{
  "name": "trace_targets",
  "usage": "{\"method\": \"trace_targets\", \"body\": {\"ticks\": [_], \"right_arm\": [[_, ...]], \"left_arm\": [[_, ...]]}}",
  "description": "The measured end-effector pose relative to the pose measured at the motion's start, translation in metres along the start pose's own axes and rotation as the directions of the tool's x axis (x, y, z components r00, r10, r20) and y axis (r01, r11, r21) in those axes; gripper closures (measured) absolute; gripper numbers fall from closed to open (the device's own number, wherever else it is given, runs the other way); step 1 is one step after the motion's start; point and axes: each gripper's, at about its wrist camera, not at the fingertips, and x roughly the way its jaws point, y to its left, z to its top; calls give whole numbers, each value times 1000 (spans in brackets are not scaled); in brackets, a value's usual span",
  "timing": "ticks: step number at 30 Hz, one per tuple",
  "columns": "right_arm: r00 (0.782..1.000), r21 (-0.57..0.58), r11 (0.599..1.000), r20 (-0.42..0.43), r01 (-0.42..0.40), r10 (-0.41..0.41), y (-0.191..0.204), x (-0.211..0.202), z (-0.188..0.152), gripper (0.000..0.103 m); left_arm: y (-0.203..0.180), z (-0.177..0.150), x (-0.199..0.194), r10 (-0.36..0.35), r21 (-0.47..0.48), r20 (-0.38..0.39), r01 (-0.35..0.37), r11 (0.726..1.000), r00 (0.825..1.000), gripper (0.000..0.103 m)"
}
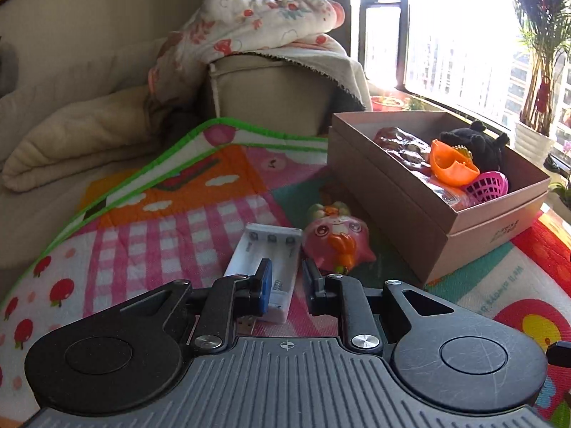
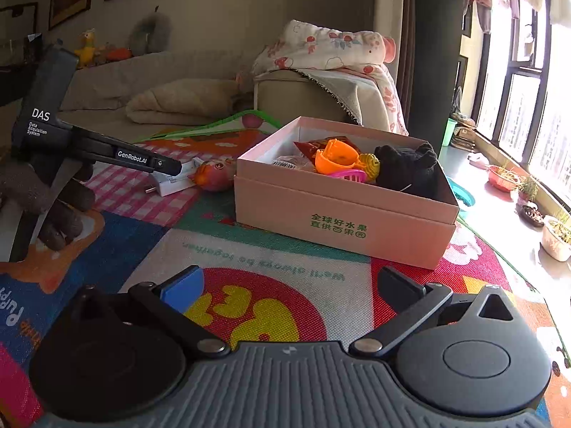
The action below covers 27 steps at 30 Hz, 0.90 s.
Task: Organize objects
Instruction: 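Grasp the pink bird toy with the green hat using the left tool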
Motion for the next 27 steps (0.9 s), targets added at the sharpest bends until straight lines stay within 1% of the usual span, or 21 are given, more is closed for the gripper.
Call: {"method": "trace_targets", "body": {"ticks": [2, 3, 4, 5, 7, 8, 9, 11, 13, 14, 15, 18, 19, 20, 24, 25, 27], "right_arm": [[1000, -2, 1000, -3, 1, -1, 0, 1, -1, 0], [1000, 2, 1000, -6, 1, -1, -1, 1, -1, 0], [1000, 7, 1000, -11, 1, -1, -1, 2, -1, 0], [1000, 12, 1000, -15, 2, -2, -2, 3, -1, 0], [1000, 19, 1000, -19, 5, -5, -3, 4, -1, 0], [1000, 21, 1000, -19, 4, -4, -3, 5, -2, 0], [1000, 22, 1000, -19, 2, -2, -4, 5, -2, 0], [1000, 19, 1000, -23, -1, 1, -3, 5, -2, 0], [1000, 14, 1000, -23, 3, -2, -2, 6, -3, 0], [1000, 12, 1000, -21, 5, -4, -1, 5, -3, 0], [1000, 11, 1000, -18, 5, -4, -1, 5, -3, 0], [1000, 14, 1000, -14, -2, 3, -1, 4, -4, 0], [1000, 15, 1000, -16, -6, 6, -1, 4, -4, 0], [1000, 16, 1000, -20, -8, 8, -1, 5, -4, 0], [1000, 22, 1000, -21, -10, 10, -2, 5, -4, 0], [1000, 23, 1000, -19, -11, 11, -2, 5, -4, 0], [1000, 24, 1000, -21, -13, 13, -2, 6, -4, 0]], "left_arm": [[-5, 3, 1, -21, 14, 16, 21, 1000, 1000, 82], [-7, 5, -1, -64, 1, 34, 64, 998, 997, 82], [-7, 8, -3, -109, -32, 54, 111, 993, 993, 82], [-5, 12, -3, -137, -81, 71, 143, 986, 988, 82], [0, 19, -2, -172, -176, 99, 188, 966, 980, 82], [1, 22, 1, -175, -208, 101, 193, 959, 979, 82], [1, 26, 5, -164, -228, 90, 181, 957, 982, 82], [0, 34, 19, -101, -239, 29, 105, 965, 995, 82], [-1, 39, 33, -48, -230, -30, 40, 972, 998, 81], [-1, 39, 37, -49, -228, -31, 41, 973, 998, 77], [-2, 40, 39, -55, -222, -39, 45, 974, 998, 70], [-13, 43, 44, -107, -184, -65, 93, 978, 992, 68], [-20, 41, 44, -123, -153, -69, 111, 982, 990, 68], [-22, 41, 43, -119, -146, -69, 107, 983, 991, 68], [-16, 41, 43, -145, -179, -91, 127, 976, 985, 65], [-14, 40, 42, -160, -191, -89, 141, 971, 983, 65], [-14, 36, 40, -164, -197, -81, 146, 969, 983, 66]]}}
